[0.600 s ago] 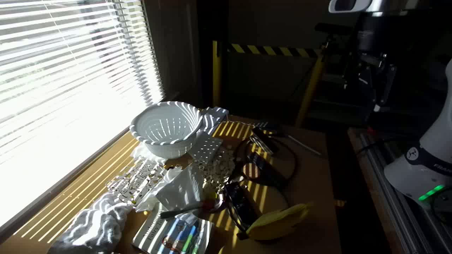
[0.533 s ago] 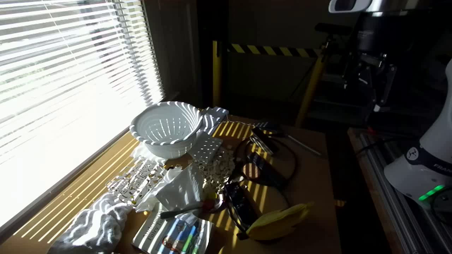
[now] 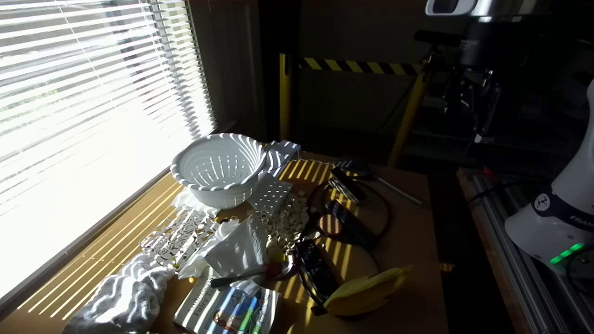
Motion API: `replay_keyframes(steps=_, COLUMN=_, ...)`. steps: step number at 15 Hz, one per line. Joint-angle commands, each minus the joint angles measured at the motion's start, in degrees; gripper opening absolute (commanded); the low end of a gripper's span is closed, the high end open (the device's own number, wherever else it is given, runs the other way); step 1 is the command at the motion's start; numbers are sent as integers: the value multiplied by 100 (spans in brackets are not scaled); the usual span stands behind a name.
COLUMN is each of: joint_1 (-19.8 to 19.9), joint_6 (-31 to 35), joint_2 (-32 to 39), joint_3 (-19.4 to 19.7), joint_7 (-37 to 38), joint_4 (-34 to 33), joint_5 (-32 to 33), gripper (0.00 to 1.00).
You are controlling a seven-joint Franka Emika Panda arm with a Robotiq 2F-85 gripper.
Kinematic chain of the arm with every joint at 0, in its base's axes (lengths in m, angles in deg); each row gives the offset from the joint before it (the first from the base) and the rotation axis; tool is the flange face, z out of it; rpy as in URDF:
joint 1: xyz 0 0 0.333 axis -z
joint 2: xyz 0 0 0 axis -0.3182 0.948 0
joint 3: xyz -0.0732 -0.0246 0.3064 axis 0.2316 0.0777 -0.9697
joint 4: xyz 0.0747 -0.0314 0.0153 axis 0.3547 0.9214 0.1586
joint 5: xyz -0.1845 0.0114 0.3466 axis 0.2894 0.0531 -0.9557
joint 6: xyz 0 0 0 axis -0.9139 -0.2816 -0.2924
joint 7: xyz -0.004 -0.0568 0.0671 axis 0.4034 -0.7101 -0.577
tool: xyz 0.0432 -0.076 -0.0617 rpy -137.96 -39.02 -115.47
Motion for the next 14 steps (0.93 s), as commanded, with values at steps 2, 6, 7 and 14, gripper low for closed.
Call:
replay_keyframes(steps=2, joint_1=583, joint_6=757, joint_2=273, joint_3=-37, joint_7=428, joint_4=256, joint_5=462, gripper=100)
replay_keyframes(steps=6, joint_1=1095, joint_6=1387, joint_2=339, joint_3=21, joint_7=896, joint_4=756, joint_5=728, gripper=100)
replay_keyframes(steps=7, joint_1=1279, joint_6=1420, joint_2=626, joint_3=-23, joint_7=1119, joint_4=490, joint_5=863, gripper=100)
replay_keyframes(steps=14, joint_1=1374, joint_6=1337, joint_2=578, joint_3=44, joint_7=1223, joint_4=554, joint_5=967, gripper=100)
